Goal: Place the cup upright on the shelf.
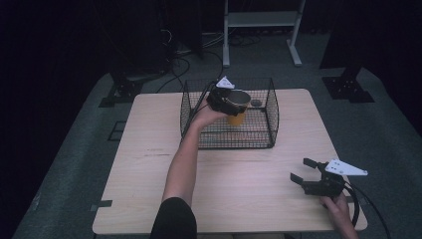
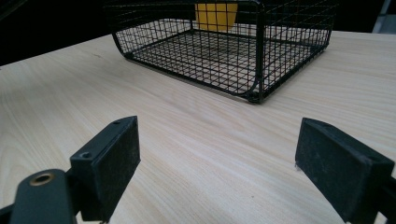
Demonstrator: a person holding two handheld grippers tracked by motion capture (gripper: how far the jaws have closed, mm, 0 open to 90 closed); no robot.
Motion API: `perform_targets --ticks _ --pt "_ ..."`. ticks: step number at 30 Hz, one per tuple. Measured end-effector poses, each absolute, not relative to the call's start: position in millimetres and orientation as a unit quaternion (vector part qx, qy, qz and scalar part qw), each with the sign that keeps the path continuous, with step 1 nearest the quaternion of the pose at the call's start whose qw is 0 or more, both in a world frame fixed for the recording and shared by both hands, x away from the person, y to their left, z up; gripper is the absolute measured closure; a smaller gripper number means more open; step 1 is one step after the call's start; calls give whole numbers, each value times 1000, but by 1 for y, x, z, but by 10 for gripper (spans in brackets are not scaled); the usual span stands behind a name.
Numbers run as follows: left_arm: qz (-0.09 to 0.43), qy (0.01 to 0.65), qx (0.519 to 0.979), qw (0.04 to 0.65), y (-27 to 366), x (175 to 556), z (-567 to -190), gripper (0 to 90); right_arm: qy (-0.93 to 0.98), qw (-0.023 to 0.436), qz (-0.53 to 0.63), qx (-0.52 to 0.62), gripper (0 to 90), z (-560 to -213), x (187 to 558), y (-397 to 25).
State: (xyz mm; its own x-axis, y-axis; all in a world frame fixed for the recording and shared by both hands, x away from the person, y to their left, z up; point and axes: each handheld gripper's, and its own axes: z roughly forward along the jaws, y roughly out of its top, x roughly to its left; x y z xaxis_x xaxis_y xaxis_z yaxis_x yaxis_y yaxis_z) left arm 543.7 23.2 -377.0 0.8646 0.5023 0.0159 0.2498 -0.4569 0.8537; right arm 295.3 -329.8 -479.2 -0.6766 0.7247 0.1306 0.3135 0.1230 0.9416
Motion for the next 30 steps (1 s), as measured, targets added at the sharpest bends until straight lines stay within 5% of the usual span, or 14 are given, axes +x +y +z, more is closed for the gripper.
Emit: perform_targets --ticks 30 --pt "102 199 879 421 12 551 -401 132 725 183 560 357 129 -479 295 -330"
